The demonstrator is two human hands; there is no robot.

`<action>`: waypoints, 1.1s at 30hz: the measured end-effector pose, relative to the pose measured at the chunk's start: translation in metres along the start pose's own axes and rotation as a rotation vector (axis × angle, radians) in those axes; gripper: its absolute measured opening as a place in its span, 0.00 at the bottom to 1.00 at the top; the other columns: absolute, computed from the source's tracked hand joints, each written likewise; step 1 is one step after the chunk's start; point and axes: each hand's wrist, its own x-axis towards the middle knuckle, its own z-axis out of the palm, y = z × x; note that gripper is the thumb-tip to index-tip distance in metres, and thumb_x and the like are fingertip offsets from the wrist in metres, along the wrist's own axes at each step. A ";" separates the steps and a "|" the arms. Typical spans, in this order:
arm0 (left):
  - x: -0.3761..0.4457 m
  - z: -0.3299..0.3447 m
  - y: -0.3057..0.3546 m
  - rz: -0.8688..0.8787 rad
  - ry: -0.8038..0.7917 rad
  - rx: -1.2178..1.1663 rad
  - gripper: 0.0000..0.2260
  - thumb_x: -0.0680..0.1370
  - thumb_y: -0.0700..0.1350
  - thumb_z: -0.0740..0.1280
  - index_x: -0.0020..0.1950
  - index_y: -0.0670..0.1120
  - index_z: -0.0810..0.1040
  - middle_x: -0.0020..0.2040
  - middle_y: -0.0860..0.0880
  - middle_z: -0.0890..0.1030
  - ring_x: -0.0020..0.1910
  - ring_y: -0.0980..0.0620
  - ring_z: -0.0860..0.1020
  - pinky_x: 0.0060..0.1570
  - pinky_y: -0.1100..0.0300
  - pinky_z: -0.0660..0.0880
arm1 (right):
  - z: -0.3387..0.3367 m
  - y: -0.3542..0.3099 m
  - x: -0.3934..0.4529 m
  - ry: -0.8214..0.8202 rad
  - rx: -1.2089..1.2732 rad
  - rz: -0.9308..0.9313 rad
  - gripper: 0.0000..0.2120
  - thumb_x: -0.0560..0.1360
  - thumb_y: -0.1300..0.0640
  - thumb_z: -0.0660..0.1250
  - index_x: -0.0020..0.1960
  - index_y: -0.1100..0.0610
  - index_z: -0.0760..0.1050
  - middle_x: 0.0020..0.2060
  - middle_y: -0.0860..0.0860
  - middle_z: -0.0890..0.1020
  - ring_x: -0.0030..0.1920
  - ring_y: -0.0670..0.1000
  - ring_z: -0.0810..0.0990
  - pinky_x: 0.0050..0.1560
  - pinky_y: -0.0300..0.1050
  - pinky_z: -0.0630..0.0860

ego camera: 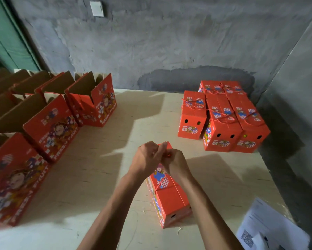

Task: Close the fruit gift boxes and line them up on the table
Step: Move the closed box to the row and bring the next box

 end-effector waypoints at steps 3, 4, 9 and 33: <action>-0.007 0.002 -0.005 -0.037 0.080 -0.101 0.23 0.84 0.55 0.64 0.40 0.39 0.83 0.36 0.45 0.84 0.37 0.45 0.83 0.39 0.46 0.78 | -0.006 -0.011 0.004 -0.026 -0.054 0.084 0.17 0.70 0.42 0.66 0.31 0.54 0.78 0.22 0.51 0.77 0.23 0.50 0.76 0.33 0.44 0.73; -0.009 0.001 -0.005 -0.110 0.103 -0.237 0.22 0.84 0.53 0.64 0.41 0.39 0.85 0.36 0.46 0.85 0.38 0.46 0.84 0.39 0.50 0.81 | -0.008 -0.012 0.006 -0.011 -0.088 0.093 0.17 0.70 0.42 0.66 0.32 0.54 0.79 0.22 0.50 0.78 0.23 0.49 0.78 0.32 0.42 0.73; -0.002 -0.011 -0.010 -0.232 0.019 -0.385 0.14 0.85 0.48 0.64 0.52 0.40 0.85 0.46 0.44 0.87 0.48 0.48 0.86 0.50 0.49 0.83 | -0.015 -0.013 0.012 0.254 0.057 0.076 0.16 0.74 0.50 0.68 0.30 0.55 0.72 0.22 0.48 0.75 0.24 0.50 0.75 0.31 0.44 0.71; 0.030 0.117 -0.020 0.029 -0.451 0.161 0.58 0.67 0.50 0.83 0.84 0.47 0.45 0.80 0.44 0.57 0.77 0.41 0.63 0.74 0.47 0.65 | -0.098 -0.015 0.092 0.466 0.223 0.018 0.12 0.80 0.57 0.67 0.44 0.65 0.79 0.29 0.49 0.84 0.29 0.46 0.83 0.30 0.36 0.77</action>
